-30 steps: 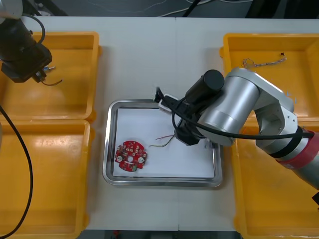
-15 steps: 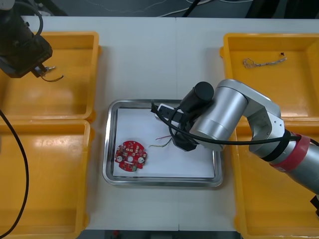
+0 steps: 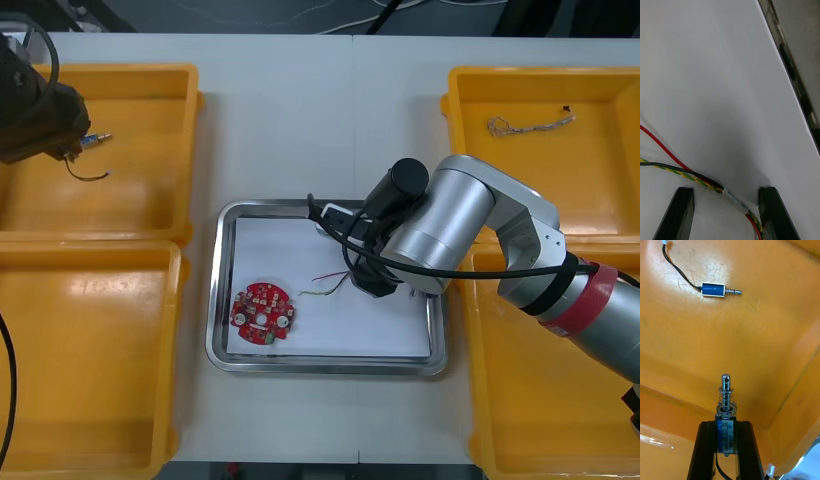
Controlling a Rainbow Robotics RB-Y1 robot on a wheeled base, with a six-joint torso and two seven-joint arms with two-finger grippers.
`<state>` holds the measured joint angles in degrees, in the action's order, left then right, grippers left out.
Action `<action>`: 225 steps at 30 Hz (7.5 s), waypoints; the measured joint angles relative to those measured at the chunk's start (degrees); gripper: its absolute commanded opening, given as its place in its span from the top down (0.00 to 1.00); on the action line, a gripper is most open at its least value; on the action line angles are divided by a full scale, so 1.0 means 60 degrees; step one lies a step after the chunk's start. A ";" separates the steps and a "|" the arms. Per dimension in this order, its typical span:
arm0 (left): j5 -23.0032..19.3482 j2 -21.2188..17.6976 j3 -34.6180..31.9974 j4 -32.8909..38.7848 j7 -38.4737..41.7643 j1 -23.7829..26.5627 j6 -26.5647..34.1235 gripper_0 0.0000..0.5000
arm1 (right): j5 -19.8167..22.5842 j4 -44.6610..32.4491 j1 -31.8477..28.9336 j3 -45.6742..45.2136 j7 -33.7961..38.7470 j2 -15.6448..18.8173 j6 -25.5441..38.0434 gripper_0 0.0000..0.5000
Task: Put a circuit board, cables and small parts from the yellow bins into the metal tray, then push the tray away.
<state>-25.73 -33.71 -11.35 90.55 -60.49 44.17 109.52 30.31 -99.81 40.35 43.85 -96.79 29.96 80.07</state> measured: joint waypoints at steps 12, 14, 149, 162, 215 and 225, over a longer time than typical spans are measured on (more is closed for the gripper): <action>-0.1103 -0.0246 0.0000 0.1345 -0.0474 -0.0875 0.0006 1.00 | 0.0163 0.0111 0.0047 0.0000 -0.0400 -0.0010 0.0043 0.46; -0.1377 -0.0323 0.0000 0.1508 -0.0677 -0.0995 0.0007 1.00 | 0.0176 0.0125 0.0055 0.0000 -0.0401 -0.0011 0.0043 0.80; -0.3035 -0.1336 0.0403 0.5755 -0.2041 -0.3631 0.0016 1.00 | 0.2033 -0.3589 -0.0462 -0.5045 0.2743 0.0250 0.4955 0.00; -0.3065 -0.1337 0.1828 0.6101 -0.1850 -0.3394 0.0017 1.00 | 0.2805 -0.2953 -0.0459 -0.6452 0.5323 0.1691 0.4956 0.00; -0.0526 0.0874 0.7278 0.3014 0.1757 -0.0765 -0.0963 1.00 | -0.1457 0.5269 0.1971 -0.7536 0.4123 0.0380 -0.1249 0.00; -0.0480 0.1141 0.7403 0.2185 0.1757 -0.0473 -0.1692 1.00 | -0.1457 0.6665 0.1984 -0.7453 0.3516 -0.0053 -0.2961 0.00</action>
<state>-28.61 -26.86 33.06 103.66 -49.95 41.33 99.37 21.57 -59.82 52.25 -0.87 -75.70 29.64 62.31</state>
